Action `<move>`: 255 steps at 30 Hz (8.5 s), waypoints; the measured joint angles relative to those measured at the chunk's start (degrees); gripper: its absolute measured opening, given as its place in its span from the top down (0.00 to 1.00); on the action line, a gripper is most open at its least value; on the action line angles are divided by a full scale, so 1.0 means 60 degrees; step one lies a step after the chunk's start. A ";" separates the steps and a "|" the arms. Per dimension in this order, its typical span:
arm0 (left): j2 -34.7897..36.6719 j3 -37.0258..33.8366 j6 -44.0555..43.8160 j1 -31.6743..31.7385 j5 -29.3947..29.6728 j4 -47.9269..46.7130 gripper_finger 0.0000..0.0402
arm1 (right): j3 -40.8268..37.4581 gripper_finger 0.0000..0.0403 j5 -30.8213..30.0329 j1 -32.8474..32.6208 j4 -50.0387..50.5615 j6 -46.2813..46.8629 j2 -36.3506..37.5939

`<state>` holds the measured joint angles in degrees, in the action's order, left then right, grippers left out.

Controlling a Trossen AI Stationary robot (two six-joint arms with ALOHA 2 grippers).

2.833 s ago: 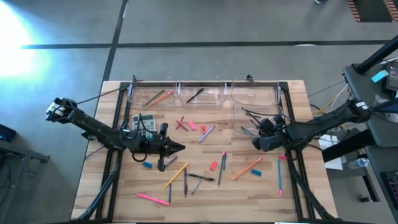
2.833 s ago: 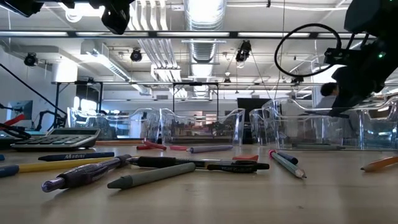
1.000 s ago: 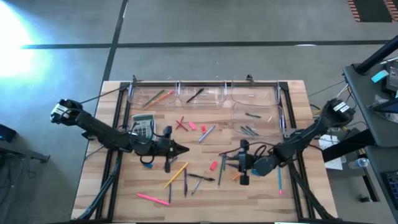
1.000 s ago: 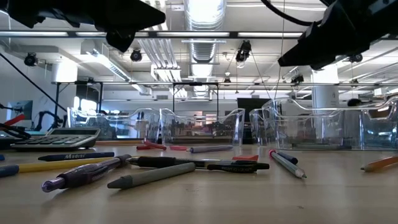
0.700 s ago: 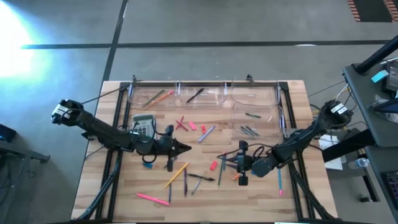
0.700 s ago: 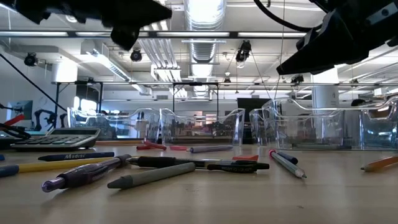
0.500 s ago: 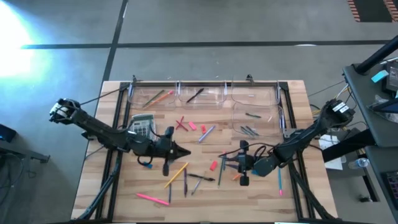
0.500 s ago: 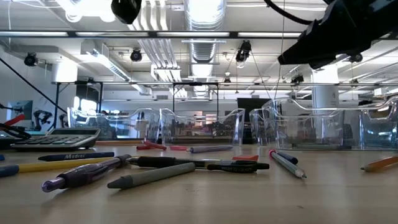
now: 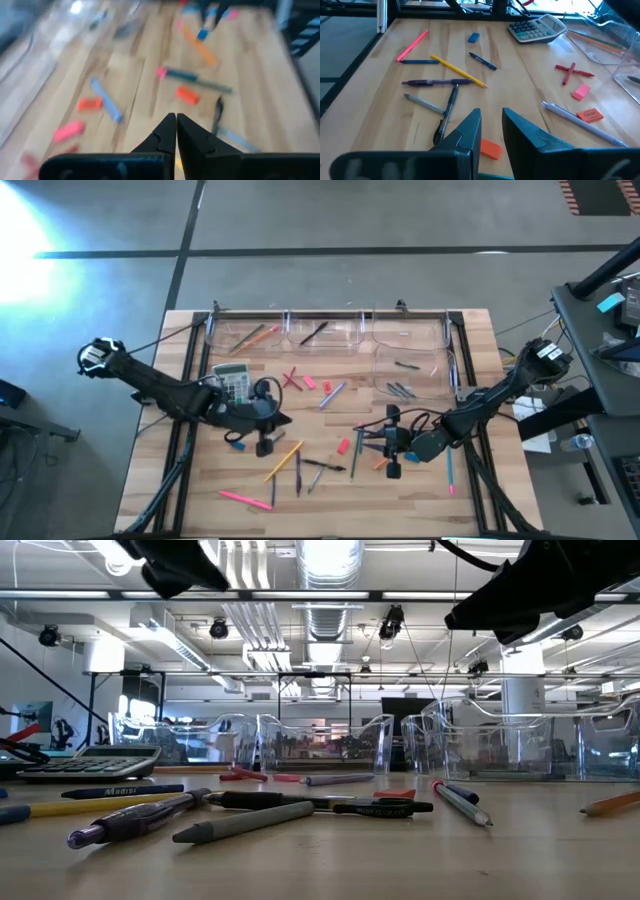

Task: Sort crayons/erasers/pens/pencils in bins
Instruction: Put the blue crayon into the bottom transparent bin

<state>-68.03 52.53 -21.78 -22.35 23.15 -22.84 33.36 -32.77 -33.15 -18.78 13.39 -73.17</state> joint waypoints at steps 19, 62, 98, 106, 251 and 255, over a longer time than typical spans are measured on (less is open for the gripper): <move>-0.0151 0.0117 -0.1825 -0.0025 -0.0713 -0.2701 0.72 | 0.0000 0.83 -0.0036 0.0000 -0.0032 0.0038 0.0000; -0.3147 -0.1019 -0.3311 -0.0135 -0.2109 -0.1892 0.58 | -0.0007 0.65 -0.0040 0.0026 0.0153 0.0994 -0.0004; -0.4302 -0.0982 -0.4572 -0.0546 -0.1953 -0.1434 0.59 | -0.0007 0.65 -0.0044 0.0029 0.0123 0.0990 -0.0011; -0.4309 -0.0987 -0.4565 -0.0554 -0.1915 -0.1276 0.80 | -0.0007 0.65 -0.0044 0.0029 0.0124 0.0990 -0.0011; -0.3606 -0.1118 0.2469 0.1326 -0.3161 1.1345 1.00 | 0.1985 0.95 0.1265 0.1290 -0.2925 -0.2397 -0.0726; -0.3606 -0.1137 0.2438 0.1333 -0.3127 1.1396 0.96 | 0.1985 0.95 0.1268 0.1293 -0.2913 -0.2233 -0.0693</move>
<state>-89.67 45.71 -7.15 -14.35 4.39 45.53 45.28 -25.17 -25.39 -36.27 0.00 -77.33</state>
